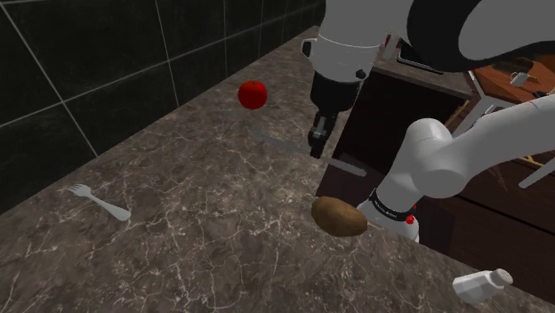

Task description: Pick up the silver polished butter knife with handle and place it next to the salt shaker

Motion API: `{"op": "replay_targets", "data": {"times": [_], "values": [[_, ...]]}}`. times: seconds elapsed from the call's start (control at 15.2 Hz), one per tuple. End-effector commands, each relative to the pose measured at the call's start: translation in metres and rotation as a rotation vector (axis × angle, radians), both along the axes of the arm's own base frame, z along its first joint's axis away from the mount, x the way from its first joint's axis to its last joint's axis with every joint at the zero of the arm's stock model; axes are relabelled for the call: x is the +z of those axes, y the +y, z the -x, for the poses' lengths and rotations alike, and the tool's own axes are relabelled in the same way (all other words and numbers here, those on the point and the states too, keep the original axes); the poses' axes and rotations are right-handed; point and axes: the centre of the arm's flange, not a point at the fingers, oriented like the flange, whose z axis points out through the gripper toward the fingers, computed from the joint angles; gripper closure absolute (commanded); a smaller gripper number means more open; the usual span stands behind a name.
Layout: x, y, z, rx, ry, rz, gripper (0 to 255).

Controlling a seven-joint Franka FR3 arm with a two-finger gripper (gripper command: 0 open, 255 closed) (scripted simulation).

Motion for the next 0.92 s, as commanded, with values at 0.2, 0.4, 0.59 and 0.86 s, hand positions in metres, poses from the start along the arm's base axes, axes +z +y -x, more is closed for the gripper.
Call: {"op": "replay_targets", "data": {"times": [0.2, 0.4, 0.59, 0.86], "values": [[0.0, -0.005, 0.067, -0.001, 0.001, 0.0, 255], [0.0, -0.008, 0.106, -0.001, 0.001, 0.0, 255], [0.0, -0.011, 0.146, -0.001, 0.001, 0.0, 255], [0.0, -0.014, 0.198, -0.001, 0.001, 0.0, 255]]}}
